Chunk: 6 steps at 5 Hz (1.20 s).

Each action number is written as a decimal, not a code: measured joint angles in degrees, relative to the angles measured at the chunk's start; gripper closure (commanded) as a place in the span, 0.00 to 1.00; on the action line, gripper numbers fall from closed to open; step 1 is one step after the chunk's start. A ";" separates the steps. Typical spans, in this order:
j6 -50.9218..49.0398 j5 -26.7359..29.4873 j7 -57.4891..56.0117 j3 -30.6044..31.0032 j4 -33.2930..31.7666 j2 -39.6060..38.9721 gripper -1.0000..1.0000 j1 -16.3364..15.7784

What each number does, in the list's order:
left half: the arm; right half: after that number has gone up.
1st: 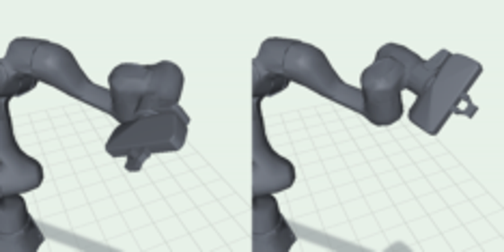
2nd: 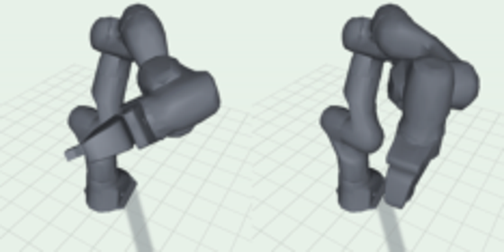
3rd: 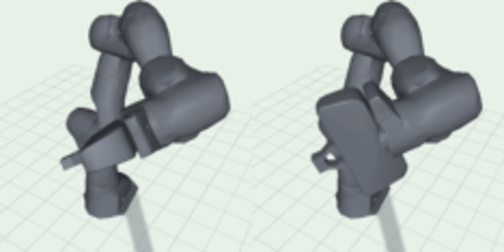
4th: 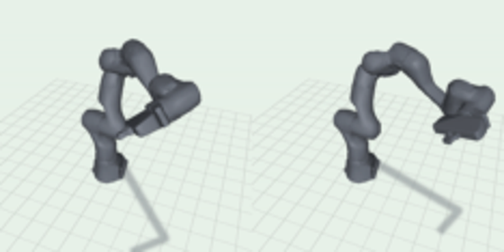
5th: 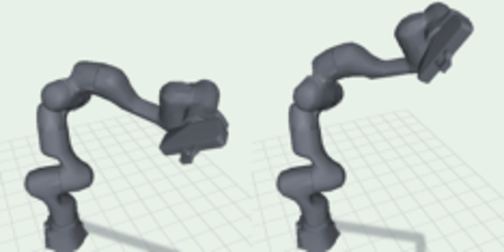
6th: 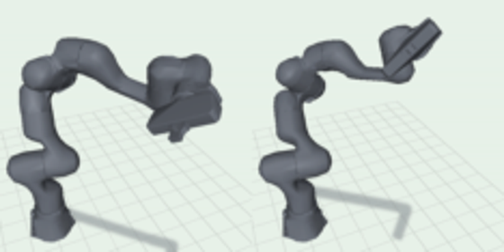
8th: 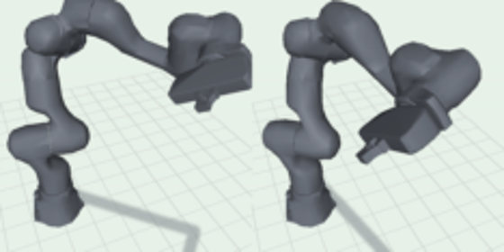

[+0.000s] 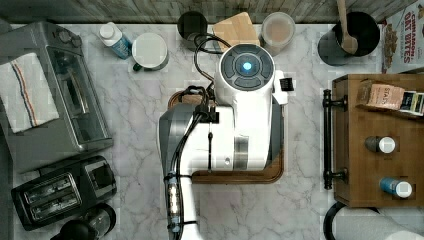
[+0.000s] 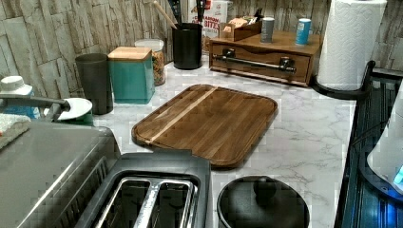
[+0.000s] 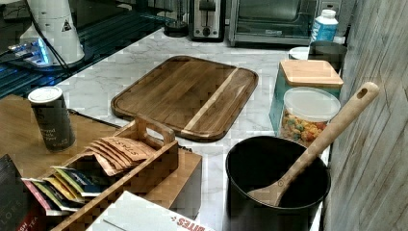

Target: Open the drawer.

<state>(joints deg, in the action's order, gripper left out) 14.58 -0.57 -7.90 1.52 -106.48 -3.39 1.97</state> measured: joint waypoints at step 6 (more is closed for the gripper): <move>1.93 -1.41 -22.18 -1.46 -6.99 0.68 0.00 0.41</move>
<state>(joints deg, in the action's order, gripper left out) 16.51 -1.98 -30.07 0.06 -113.47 -2.70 2.38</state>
